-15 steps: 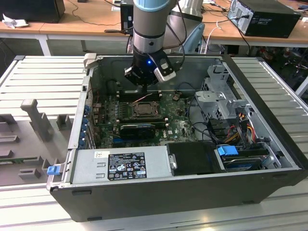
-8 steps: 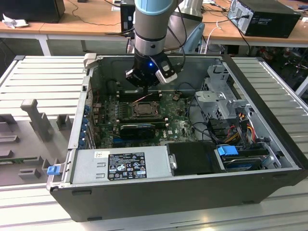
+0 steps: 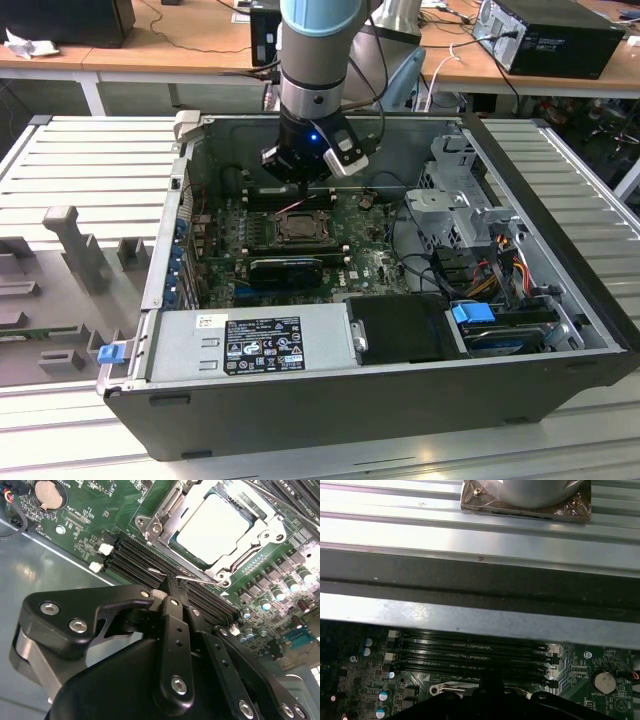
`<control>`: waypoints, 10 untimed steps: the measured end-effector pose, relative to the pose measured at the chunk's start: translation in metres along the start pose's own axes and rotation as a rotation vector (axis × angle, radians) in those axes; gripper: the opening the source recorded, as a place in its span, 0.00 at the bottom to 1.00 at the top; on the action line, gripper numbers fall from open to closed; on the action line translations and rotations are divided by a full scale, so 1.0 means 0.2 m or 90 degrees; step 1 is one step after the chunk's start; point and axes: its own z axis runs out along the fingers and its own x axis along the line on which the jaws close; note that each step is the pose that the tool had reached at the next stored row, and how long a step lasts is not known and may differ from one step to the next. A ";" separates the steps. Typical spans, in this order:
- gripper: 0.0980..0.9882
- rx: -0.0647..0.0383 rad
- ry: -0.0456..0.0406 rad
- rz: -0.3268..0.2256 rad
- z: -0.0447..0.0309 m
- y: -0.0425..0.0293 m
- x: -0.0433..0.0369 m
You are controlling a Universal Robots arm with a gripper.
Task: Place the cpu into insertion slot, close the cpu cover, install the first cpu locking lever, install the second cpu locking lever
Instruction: 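Install the first cpu locking lever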
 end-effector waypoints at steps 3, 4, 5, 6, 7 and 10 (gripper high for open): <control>0.01 0.000 0.0000 0.000 0.015 -0.004 -0.019; 0.01 0.000 0.0000 0.000 0.019 -0.005 -0.025; 0.01 0.000 0.0000 0.000 0.023 -0.007 -0.032; 0.01 0.000 0.0000 0.000 0.026 -0.008 -0.036; 0.01 0.000 0.0000 0.000 0.030 -0.009 -0.040; 0.01 0.000 0.0000 0.000 0.042 -0.012 -0.049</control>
